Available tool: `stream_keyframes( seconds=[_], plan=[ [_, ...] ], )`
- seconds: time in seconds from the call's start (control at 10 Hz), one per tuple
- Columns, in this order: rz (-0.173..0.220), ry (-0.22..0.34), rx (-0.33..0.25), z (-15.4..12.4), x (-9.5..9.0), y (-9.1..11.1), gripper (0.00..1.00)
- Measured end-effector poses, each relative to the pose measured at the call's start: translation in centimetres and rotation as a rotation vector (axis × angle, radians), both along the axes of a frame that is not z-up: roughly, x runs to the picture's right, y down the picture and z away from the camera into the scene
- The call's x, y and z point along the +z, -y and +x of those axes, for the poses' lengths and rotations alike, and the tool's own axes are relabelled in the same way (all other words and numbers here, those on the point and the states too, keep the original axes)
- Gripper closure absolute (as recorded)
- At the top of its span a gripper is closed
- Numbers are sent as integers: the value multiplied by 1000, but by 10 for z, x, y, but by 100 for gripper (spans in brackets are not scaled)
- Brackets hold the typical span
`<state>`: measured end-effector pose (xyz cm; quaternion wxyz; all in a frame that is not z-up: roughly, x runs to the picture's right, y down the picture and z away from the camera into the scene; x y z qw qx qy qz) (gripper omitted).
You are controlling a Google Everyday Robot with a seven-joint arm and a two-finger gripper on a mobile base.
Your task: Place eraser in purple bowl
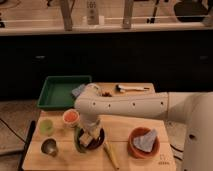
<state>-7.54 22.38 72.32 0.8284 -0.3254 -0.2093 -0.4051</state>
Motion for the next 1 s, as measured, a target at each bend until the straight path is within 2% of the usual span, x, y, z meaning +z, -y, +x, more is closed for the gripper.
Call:
stream_keyframes(
  seconds=[0.4, 0.5, 1.0],
  plan=[
    [-13, 16, -13, 1, 2, -1, 98],
    [-16, 18, -10, 2, 2, -1, 91],
    [-22, 20, -4, 5, 3, 2, 40]
  ],
)
